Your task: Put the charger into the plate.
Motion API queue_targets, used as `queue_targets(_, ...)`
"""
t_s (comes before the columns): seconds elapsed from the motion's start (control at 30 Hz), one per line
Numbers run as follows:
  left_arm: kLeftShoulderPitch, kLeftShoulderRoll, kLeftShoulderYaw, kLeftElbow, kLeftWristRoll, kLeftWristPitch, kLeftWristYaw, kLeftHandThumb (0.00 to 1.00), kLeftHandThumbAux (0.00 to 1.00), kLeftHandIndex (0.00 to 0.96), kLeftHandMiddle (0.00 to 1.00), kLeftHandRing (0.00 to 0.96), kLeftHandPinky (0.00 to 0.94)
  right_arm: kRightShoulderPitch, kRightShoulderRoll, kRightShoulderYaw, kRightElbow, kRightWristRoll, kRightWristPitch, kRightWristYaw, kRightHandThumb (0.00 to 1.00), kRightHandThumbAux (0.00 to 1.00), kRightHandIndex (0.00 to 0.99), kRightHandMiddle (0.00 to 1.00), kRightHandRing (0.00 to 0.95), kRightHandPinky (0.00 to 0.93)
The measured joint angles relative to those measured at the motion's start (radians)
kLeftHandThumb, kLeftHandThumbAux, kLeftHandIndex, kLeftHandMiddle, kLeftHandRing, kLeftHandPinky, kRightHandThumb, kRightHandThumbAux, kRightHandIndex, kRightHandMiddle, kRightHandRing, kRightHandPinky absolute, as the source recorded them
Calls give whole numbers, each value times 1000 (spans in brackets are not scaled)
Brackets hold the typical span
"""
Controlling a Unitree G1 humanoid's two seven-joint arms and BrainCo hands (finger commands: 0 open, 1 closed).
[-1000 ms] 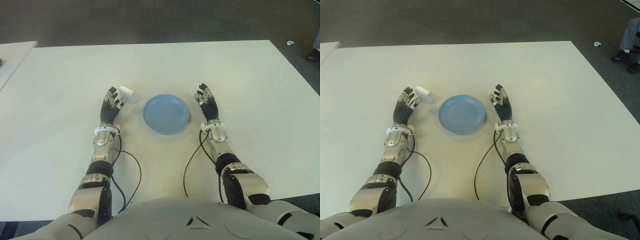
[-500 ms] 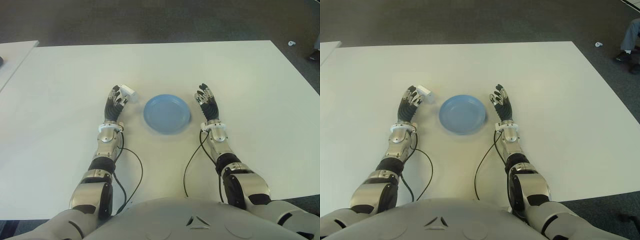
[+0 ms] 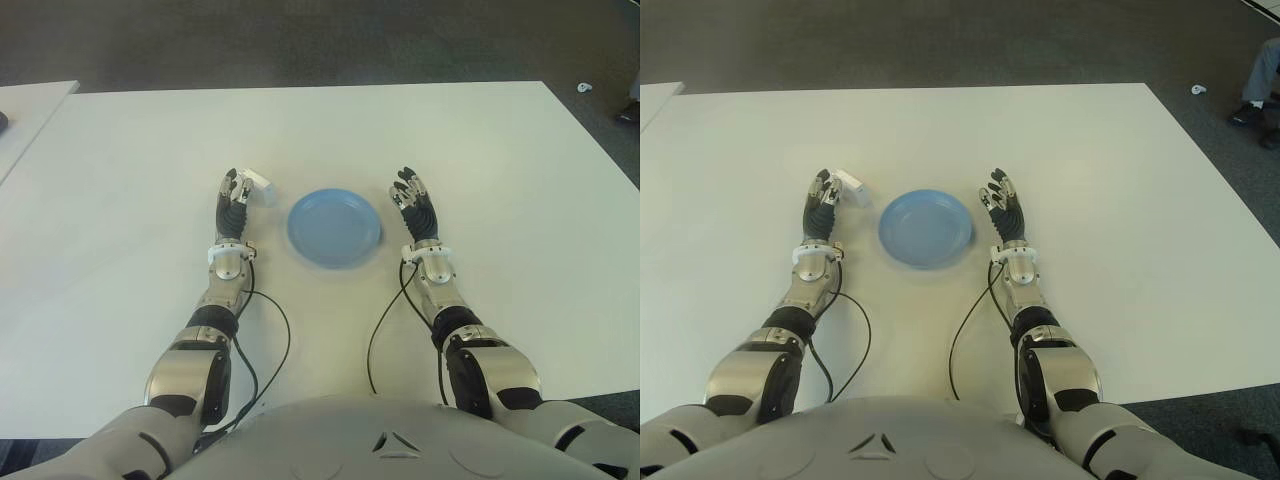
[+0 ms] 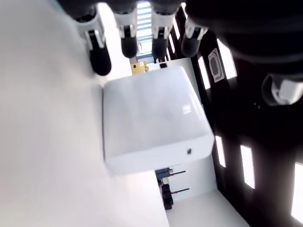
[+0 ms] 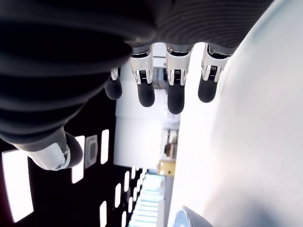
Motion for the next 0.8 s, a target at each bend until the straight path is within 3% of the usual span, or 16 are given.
queue_targets(0.57, -45, 0, -119, 29, 127, 87, 169, 405, 123, 0, 0, 0, 0, -1, 1, 3, 0, -2, 0, -6, 0, 485, 35, 147, 150, 159)
queue_targets(0.8, -46, -1, -145, 20, 147, 124, 185, 395, 135, 0, 0, 0, 0, -1, 0, 7, 0, -8, 0, -15, 0, 492, 32, 150, 156, 163)
